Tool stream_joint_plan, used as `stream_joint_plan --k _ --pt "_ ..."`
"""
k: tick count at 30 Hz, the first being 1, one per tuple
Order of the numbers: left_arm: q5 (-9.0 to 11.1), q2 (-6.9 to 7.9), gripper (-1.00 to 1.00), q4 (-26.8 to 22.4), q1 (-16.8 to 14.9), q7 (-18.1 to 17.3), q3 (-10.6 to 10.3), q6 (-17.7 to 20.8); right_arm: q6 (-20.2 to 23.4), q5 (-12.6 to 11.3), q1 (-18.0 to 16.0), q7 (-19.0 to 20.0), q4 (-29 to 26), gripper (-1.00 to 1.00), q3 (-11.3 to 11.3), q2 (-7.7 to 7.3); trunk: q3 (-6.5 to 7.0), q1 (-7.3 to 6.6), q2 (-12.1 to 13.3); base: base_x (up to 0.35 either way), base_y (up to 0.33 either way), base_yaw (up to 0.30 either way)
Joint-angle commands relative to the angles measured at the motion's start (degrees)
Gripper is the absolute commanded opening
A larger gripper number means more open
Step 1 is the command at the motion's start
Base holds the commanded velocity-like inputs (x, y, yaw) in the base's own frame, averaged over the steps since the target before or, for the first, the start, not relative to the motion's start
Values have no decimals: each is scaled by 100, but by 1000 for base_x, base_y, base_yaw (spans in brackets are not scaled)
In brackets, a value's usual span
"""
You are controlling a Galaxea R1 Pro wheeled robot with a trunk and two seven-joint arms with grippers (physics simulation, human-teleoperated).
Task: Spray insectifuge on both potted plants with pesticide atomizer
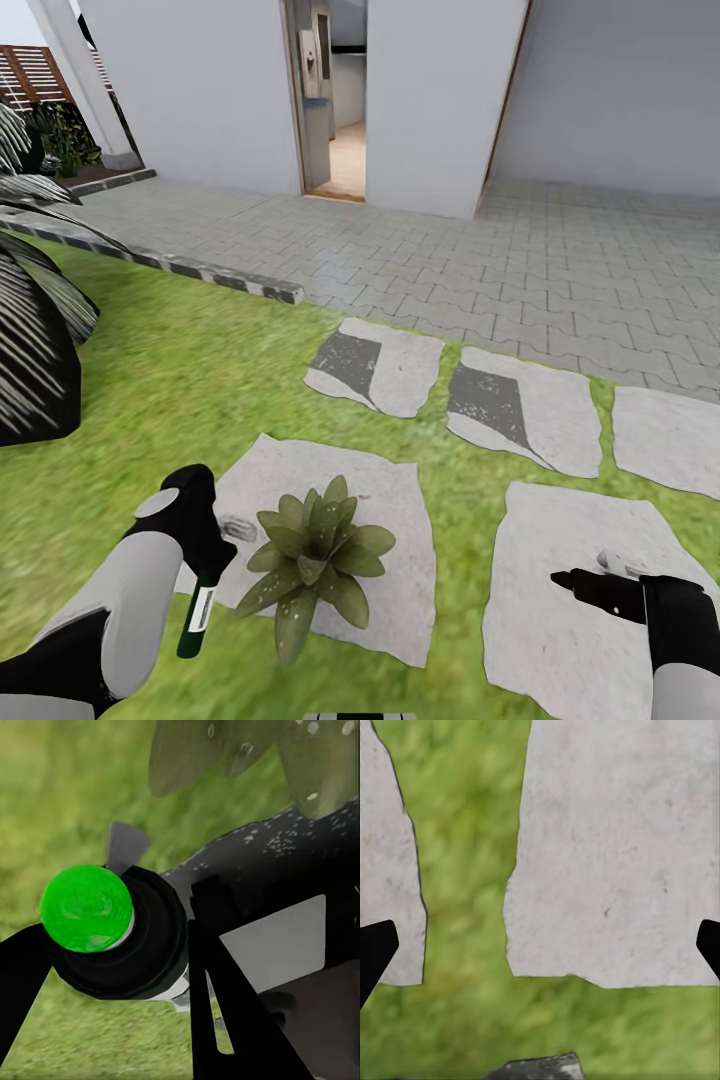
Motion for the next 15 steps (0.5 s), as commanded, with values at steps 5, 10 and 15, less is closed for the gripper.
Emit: stream_joint_plan --k 5,10,15 --pt "-57 -5 -100 482 -5 -44 44 61 4 60 -6 66 -7 100 -13 2 -5 -1 -2 0 0 0" --pt "-51 25 -100 680 -3 -37 53 53 4 60 -6 66 -5 100 -7 2 -12 -1 -2 0 0 120" --pt "-51 30 -100 698 57 -41 78 61 5 66 -6 66 7 100 1 8 -28 -1 -2 -64 -37 235"
